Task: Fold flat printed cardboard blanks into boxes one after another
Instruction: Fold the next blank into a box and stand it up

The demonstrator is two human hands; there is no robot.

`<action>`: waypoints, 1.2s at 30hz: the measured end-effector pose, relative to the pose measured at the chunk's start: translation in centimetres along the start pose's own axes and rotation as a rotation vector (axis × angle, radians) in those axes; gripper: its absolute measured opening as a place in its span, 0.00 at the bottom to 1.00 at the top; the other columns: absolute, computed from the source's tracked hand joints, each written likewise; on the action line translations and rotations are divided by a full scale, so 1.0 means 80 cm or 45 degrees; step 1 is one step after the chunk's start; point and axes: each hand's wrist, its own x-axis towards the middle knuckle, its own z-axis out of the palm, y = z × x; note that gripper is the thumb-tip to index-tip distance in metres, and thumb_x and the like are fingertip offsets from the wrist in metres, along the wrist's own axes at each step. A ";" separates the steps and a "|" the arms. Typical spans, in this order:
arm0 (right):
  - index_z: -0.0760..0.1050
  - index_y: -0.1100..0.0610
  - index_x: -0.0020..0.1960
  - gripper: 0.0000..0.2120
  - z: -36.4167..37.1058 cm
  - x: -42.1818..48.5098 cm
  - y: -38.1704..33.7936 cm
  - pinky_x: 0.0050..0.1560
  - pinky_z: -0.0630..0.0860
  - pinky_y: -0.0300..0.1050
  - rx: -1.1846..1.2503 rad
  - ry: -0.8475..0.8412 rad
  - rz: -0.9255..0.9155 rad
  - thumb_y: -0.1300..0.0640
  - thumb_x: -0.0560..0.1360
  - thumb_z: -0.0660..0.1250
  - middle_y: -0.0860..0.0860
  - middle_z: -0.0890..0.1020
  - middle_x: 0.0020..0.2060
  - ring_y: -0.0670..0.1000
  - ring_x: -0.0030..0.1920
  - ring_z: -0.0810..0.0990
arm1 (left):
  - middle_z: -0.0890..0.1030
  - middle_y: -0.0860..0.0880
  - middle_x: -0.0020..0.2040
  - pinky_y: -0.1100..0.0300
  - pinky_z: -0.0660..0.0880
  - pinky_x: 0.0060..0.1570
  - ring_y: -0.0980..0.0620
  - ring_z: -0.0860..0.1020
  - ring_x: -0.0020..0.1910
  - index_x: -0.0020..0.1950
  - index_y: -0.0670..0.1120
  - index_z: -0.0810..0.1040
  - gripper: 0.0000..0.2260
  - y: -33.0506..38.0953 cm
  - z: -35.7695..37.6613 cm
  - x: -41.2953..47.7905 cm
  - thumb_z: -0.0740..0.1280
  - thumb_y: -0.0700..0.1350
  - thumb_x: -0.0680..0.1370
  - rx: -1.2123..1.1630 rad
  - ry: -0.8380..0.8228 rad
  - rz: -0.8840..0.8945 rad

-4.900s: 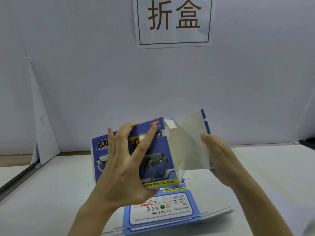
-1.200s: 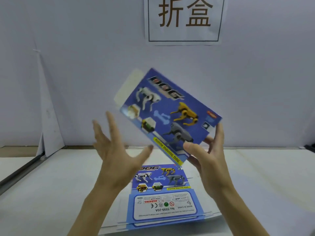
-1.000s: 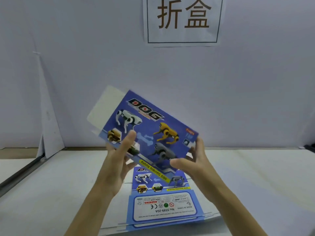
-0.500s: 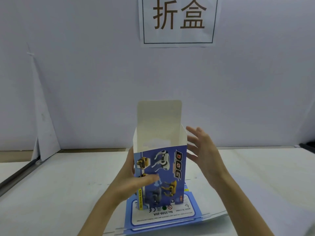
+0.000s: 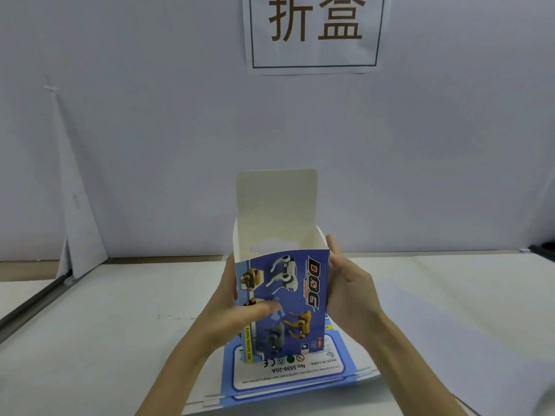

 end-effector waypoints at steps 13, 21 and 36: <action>0.63 0.45 0.73 0.24 -0.004 -0.025 0.031 0.53 0.77 0.35 -0.572 0.090 -0.466 0.47 0.77 0.56 0.36 0.78 0.61 0.41 0.62 0.76 | 0.77 0.60 0.61 0.65 0.77 0.53 0.62 0.76 0.59 0.71 0.57 0.61 0.38 -0.004 0.005 0.003 0.77 0.53 0.67 0.033 0.002 -0.007; 0.67 0.37 0.62 0.16 -0.013 -0.010 -0.029 0.62 0.72 0.38 -1.210 0.132 -0.854 0.49 0.77 0.62 0.30 0.69 0.64 0.35 0.70 0.64 | 0.46 0.67 0.76 0.50 0.60 0.72 0.57 0.52 0.77 0.74 0.69 0.38 0.50 0.030 -0.020 -0.008 0.64 0.77 0.60 0.322 0.117 0.106; 0.74 0.43 0.55 0.11 -0.020 -0.016 -0.033 0.42 0.79 0.32 -0.988 0.034 -0.688 0.51 0.73 0.64 0.34 0.76 0.59 0.34 0.58 0.77 | 0.68 0.52 0.72 0.67 0.64 0.67 0.59 0.65 0.71 0.72 0.50 0.65 0.23 0.009 0.014 -0.023 0.52 0.59 0.81 0.287 0.663 0.657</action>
